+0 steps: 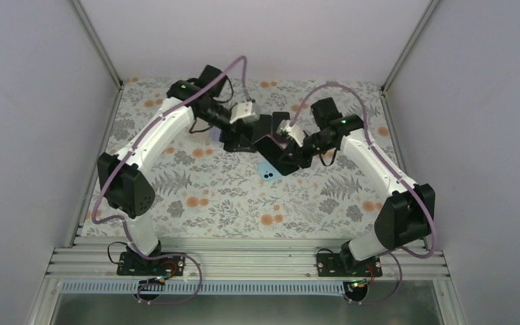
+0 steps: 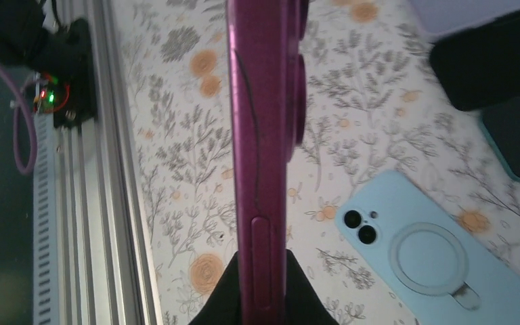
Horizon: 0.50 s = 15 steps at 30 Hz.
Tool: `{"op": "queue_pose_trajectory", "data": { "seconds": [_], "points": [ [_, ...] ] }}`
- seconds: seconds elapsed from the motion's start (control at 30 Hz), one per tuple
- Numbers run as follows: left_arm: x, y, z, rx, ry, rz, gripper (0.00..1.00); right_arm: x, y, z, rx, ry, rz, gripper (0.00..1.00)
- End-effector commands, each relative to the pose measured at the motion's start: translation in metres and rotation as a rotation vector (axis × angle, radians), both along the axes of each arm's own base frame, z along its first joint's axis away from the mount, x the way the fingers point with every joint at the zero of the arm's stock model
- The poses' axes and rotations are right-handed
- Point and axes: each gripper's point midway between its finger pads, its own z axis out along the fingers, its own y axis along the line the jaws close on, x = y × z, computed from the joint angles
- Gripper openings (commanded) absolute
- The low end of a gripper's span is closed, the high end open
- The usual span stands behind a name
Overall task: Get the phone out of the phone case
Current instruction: Pick up the phone at the center of the board.
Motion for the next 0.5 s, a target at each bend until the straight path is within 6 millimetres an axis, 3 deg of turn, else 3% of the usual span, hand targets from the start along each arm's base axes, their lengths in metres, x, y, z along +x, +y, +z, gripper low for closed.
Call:
{"op": "queue_pose_trajectory", "data": {
  "seconds": [0.0,0.2,0.33,0.47],
  "points": [
    [0.042,0.013,0.065,-0.183,-0.094,0.183,1.0,0.023,-0.01,0.017,0.153,0.065,-0.092,0.04],
    [0.083,0.05,0.126,-0.327,-0.226,0.448,1.0,0.063,-0.043,0.013,0.232,0.132,-0.248,0.04],
    [0.123,0.078,0.148,-0.301,-0.275,0.736,1.0,0.096,-0.071,0.001,0.285,0.216,-0.362,0.04],
    [0.136,0.096,0.159,-0.292,-0.317,0.862,1.0,0.131,-0.098,-0.017,0.34,0.319,-0.503,0.04]
  ]
}}
